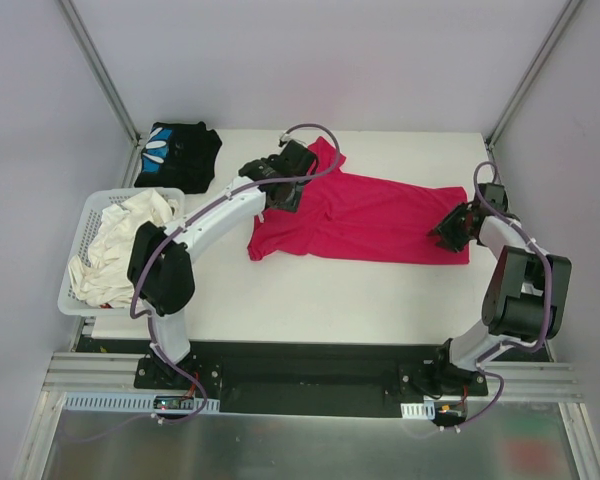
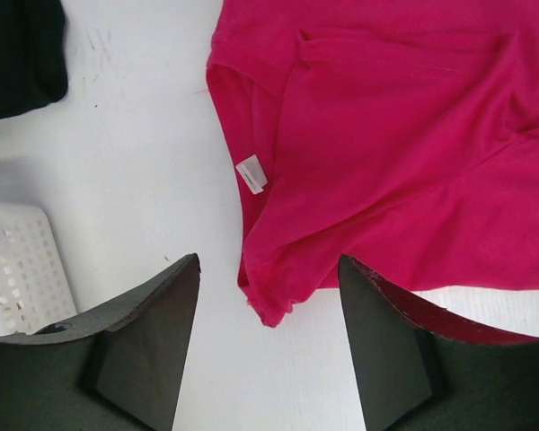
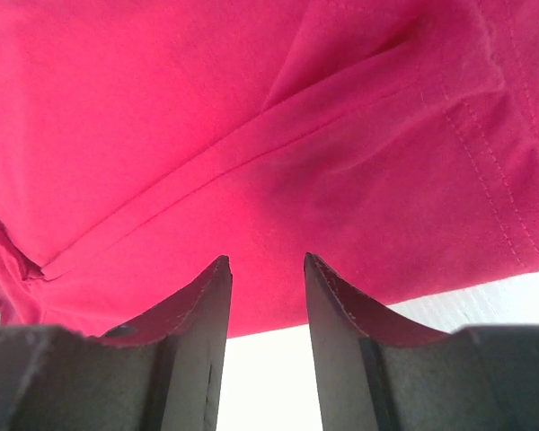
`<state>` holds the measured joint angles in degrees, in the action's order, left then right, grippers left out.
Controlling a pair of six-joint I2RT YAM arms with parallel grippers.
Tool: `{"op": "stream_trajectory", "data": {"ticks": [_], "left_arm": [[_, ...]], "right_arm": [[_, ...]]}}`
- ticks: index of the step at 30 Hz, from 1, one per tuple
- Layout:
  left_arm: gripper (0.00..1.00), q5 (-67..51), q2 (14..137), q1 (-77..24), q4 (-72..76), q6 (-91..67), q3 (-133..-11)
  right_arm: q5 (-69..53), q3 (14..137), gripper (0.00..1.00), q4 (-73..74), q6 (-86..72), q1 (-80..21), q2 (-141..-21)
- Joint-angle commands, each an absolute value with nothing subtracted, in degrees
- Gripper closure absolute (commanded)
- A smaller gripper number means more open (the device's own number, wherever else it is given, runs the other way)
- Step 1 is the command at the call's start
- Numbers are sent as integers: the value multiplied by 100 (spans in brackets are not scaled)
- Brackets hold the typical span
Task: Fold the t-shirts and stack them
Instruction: Fold the flattened tshirt in 1/3 of the way
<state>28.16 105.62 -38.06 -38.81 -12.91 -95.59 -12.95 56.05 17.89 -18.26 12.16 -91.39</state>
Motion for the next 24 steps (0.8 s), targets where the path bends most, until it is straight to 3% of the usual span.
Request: {"op": "stream_trajectory", "data": {"ticks": [1,9,24], "left_arm": [[38,2663,10494,-3867,-3807,-1371,-9616],[40,2707,9625,-3850,-2339,-1029,-8509],[40,2848,9220,-3814,-2250,-870,-8306]], "right_arm": [[-1310,5467,59,1459,-1968,1134,-9272],[-942,5414,59,1511,-1784,1142,-9518],[-45,5133,59,2004,-1635,1661,-9158]]}}
